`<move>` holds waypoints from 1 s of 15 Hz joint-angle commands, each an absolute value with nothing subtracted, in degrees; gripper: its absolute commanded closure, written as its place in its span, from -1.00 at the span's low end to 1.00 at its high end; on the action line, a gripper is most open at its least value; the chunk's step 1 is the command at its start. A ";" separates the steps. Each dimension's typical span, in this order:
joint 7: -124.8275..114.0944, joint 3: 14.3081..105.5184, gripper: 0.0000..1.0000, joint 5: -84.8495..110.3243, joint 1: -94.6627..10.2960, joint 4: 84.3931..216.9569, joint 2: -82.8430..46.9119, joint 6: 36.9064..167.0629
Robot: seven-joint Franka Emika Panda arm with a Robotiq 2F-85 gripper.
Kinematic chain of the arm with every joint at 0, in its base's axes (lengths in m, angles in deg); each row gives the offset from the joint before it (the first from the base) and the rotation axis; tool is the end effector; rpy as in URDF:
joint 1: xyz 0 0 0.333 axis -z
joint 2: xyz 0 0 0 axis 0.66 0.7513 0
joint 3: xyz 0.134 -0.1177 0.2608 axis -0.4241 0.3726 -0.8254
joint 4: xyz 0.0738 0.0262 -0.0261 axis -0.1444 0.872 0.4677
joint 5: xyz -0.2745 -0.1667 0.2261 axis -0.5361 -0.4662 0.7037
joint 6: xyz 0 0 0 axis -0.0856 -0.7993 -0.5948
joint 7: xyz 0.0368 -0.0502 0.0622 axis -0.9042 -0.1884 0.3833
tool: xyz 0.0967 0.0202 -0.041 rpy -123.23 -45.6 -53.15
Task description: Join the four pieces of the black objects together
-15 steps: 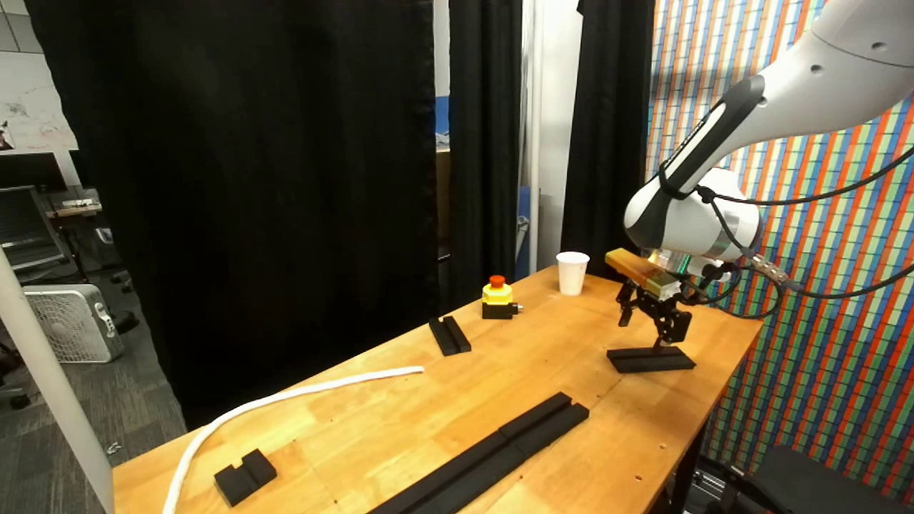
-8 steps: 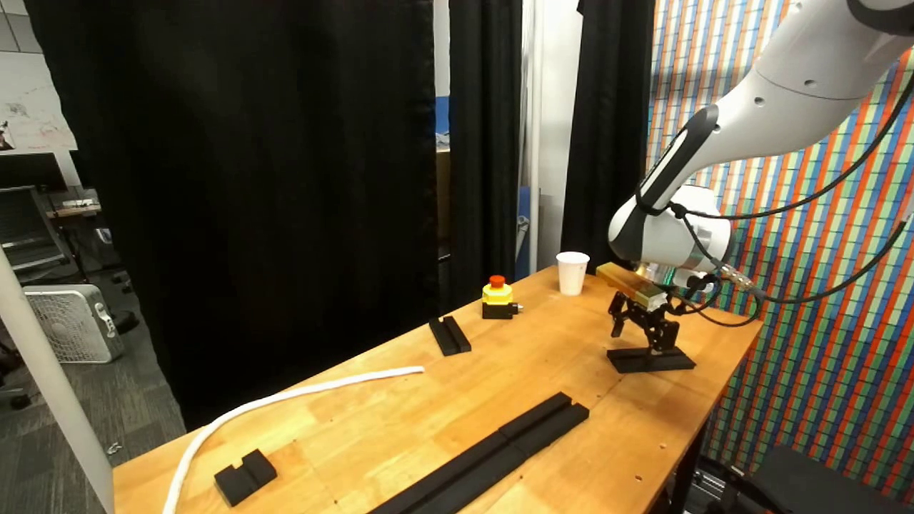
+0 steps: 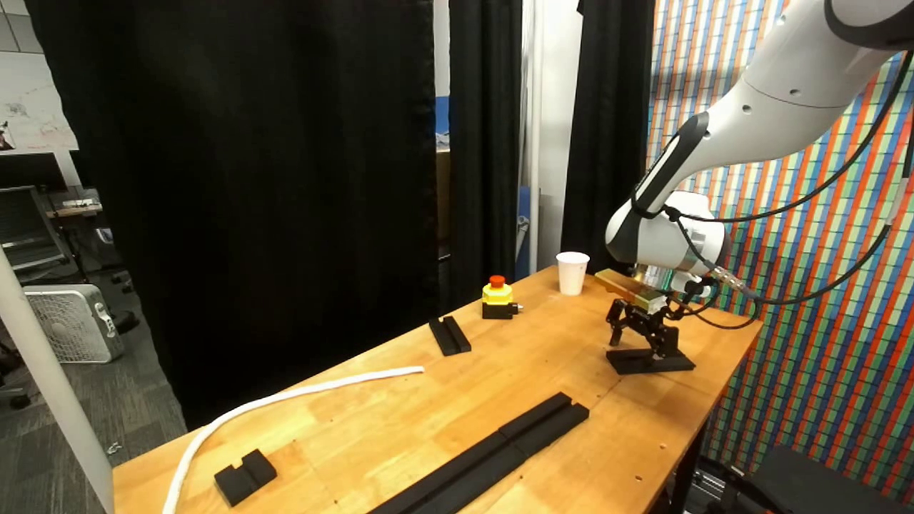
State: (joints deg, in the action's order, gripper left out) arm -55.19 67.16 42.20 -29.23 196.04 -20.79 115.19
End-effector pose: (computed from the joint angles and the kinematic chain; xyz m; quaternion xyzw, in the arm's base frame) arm 0.4464 -0.2036 0.2124 -0.6372 0.7645 0.0489 0.0841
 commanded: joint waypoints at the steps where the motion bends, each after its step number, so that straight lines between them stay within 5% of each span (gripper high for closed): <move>1: -55.05 67.63 -1.00 42.26 -29.52 195.96 -22.61 112.90; 15: -60.50 67.65 -1.00 41.52 -30.61 198.08 -26.22 107.31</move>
State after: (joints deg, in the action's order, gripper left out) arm -58.54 67.34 41.20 -30.12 196.91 -24.45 108.33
